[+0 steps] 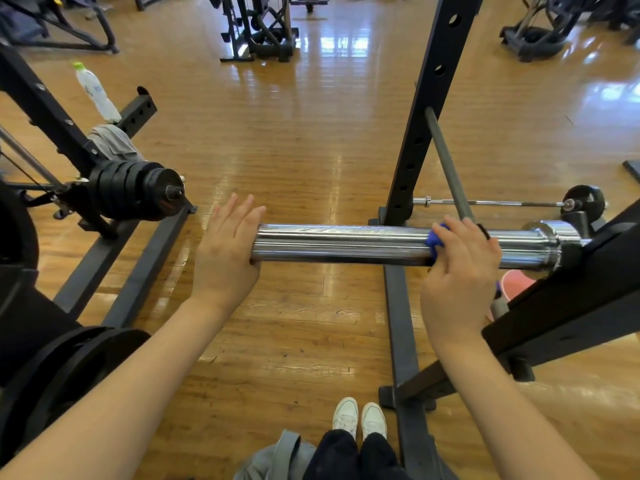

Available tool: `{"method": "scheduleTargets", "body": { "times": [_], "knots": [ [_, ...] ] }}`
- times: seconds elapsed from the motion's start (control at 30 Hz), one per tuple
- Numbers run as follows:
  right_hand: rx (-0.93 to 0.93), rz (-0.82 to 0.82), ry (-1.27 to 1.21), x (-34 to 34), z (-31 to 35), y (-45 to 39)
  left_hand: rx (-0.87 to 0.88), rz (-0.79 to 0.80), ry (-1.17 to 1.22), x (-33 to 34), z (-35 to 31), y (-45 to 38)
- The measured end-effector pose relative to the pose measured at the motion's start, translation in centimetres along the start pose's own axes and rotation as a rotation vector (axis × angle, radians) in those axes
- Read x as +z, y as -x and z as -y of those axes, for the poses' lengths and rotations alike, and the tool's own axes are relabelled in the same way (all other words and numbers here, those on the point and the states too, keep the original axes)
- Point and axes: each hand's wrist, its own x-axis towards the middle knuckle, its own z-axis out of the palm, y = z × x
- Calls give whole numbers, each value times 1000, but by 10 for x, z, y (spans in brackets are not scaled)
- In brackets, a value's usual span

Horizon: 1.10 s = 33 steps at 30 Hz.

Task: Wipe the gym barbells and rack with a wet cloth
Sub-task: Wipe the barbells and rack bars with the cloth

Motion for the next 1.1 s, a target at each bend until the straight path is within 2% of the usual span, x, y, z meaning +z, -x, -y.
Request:
{"method": "scheduleTargets", "body": {
  "times": [0.13, 0.27, 0.37, 0.47, 0.53, 0.57, 0.7, 0.77, 0.83, 0.93, 1.0, 1.1],
  "knots": [
    [-197, 9, -49, 18, 15, 16, -9, -13, -26, 0, -2, 1],
    [-379, 29, -41, 13, -10, 18, 3, 21, -107, -3, -2, 2],
    [-339, -8, -1, -1, -36, 23, 42, 60, -186, -7, -2, 2],
    [-174, -76, 15, -1, -36, 22, 57, 54, -123, -6, 1, -3],
    [-57, -136, -23, 8, -18, 18, 27, 136, -78, -10, 1, -10],
    [-56, -142, -41, 14, -8, 17, 3, 207, -66, -15, 0, -15],
    [-339, -46, -54, 25, 4, 24, -41, 470, 17, -35, -3, -35],
    [-438, -9, -35, 19, -10, 20, -37, 511, 45, -42, -6, -41],
    [-403, -17, -13, 9, -27, 19, -33, 509, 60, -43, -6, -42],
    [-213, -93, -23, 2, -35, 18, -25, 482, 53, -35, -2, -37],
    [-81, -151, -49, 9, -20, 19, -4, 408, -9, -27, 2, -31],
    [-149, -139, -72, 27, 7, 26, 67, 271, -79, -23, 6, -22]
  ]
}}
